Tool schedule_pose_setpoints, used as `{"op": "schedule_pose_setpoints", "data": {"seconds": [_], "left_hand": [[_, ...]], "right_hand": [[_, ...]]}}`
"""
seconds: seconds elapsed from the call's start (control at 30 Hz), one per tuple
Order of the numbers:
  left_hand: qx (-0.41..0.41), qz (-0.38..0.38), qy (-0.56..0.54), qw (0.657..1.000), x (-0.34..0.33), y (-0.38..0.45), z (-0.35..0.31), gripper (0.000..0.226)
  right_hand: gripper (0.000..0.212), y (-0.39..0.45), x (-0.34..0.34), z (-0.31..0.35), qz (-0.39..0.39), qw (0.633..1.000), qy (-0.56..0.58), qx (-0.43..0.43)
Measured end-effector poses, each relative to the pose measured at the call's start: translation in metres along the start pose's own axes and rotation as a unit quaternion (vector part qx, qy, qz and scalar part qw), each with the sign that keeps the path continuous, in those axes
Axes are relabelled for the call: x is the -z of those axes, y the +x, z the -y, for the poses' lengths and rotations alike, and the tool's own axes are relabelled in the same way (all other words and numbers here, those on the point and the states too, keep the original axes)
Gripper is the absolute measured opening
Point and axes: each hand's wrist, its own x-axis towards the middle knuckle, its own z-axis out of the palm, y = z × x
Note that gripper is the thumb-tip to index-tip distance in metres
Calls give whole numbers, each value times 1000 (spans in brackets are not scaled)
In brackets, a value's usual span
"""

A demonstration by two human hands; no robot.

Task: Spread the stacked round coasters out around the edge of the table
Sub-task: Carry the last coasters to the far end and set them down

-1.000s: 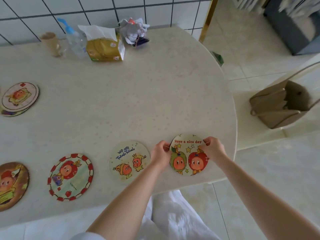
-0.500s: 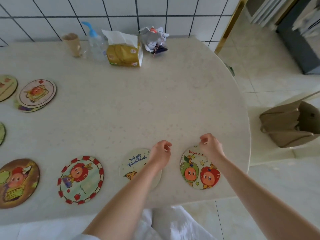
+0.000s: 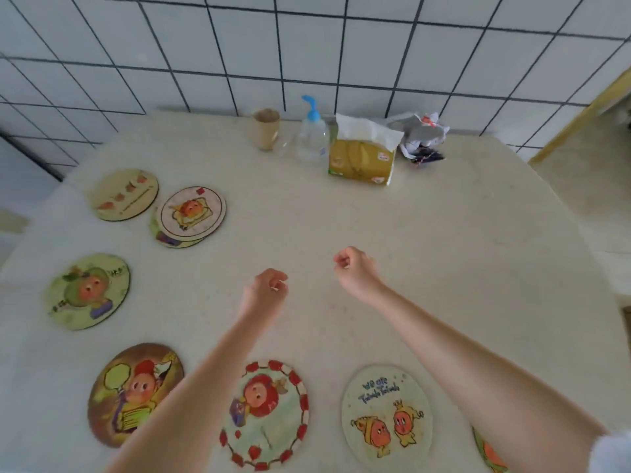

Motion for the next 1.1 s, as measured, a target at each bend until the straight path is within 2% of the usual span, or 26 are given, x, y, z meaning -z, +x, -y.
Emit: {"op": "schedule_pose_setpoints", "data": {"seconds": [0.27, 0.37, 0.4, 0.47, 0.57, 0.6, 0.67, 0.77, 0.83, 0.9, 0.97, 1.07, 1.1], "left_hand": [[87, -82, 9, 993, 129, 116, 56, 28], [103, -116, 0, 988, 160, 144, 71, 17], [114, -123, -4, 986, 166, 151, 74, 17], [141, -120, -25, 982, 173, 165, 79, 33], [190, -129, -106, 967, 178, 182, 81, 45], [199, -133, -135, 962, 179, 187, 82, 46], [208, -147, -175, 951, 177, 194, 82, 47], [220, -170, -218, 936, 173, 200, 78, 56], [235, -174, -247, 924, 173, 203, 76, 47], [245, -167, -281, 913, 177, 206, 77, 8], [239, -155, -294, 913, 182, 208, 77, 15], [217, -186, -279, 917, 188, 206, 75, 18], [214, -199, -281, 914, 190, 205, 75, 19]], "right_hand": [[27, 83, -89, 120, 68, 997, -25, 3], [31, 111, -112, 159, 93, 995, -20, -7], [32, 119, -120, 170, 104, 994, -16, -16], [32, 131, -133, 187, 129, 991, -10, -35], [2, 143, -150, 208, 136, 989, 7, -49], [4, 147, -156, 213, 137, 989, 17, -55], [25, 156, -165, 219, 133, 987, 32, -80], [16, 165, -174, 225, 129, 983, 65, -110], [36, 168, -177, 227, 138, 980, 66, -126], [38, 170, -180, 228, 143, 980, 63, -126], [35, 170, -184, 231, 149, 977, 78, -129], [23, 167, -191, 238, 161, 978, 71, -111], [24, 166, -193, 241, 161, 980, 70, -97]]}}
